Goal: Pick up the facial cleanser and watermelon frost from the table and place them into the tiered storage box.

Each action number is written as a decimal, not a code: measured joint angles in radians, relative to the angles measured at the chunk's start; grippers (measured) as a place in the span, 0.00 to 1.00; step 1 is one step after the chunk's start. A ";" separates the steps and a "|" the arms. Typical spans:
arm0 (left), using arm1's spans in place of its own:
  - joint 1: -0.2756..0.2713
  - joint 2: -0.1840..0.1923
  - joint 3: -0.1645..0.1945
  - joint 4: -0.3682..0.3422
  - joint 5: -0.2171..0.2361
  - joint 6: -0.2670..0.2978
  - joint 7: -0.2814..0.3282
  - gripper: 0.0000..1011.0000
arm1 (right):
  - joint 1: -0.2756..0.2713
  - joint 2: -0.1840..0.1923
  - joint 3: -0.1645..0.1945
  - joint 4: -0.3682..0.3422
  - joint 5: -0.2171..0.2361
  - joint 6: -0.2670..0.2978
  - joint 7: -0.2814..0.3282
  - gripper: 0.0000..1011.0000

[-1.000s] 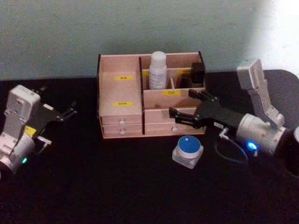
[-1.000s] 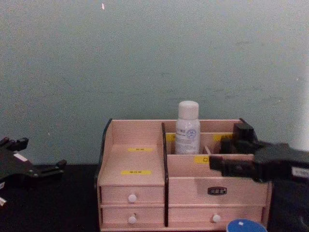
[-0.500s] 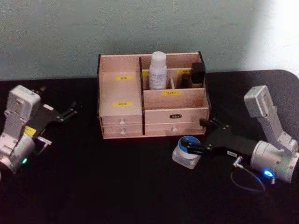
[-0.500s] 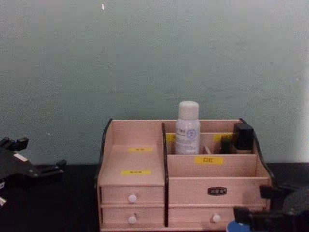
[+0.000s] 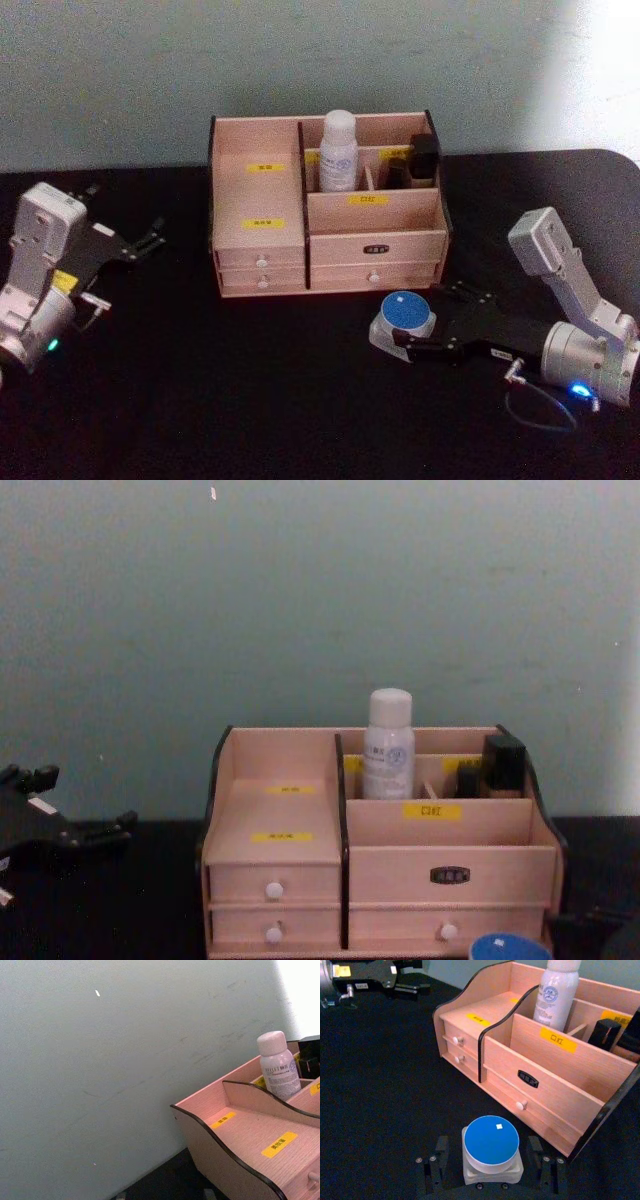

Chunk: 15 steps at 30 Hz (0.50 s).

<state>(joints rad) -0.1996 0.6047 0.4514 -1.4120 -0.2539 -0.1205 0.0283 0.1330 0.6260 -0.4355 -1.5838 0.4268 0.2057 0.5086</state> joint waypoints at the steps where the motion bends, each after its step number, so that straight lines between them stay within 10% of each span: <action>1: 0.000 0.000 0.000 0.000 0.000 0.000 0.000 0.99 | 0.005 0.000 -0.004 0.005 -0.003 0.001 0.003 0.99; 15: 0.000 0.000 0.000 0.000 0.000 0.000 0.000 0.99 | 0.042 -0.024 -0.026 0.061 -0.021 -0.004 0.015 0.99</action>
<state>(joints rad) -0.1995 0.6047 0.4514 -1.4120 -0.2539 -0.1205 0.0283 0.1749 0.6019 -0.4614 -1.5227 0.4060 0.2017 0.5240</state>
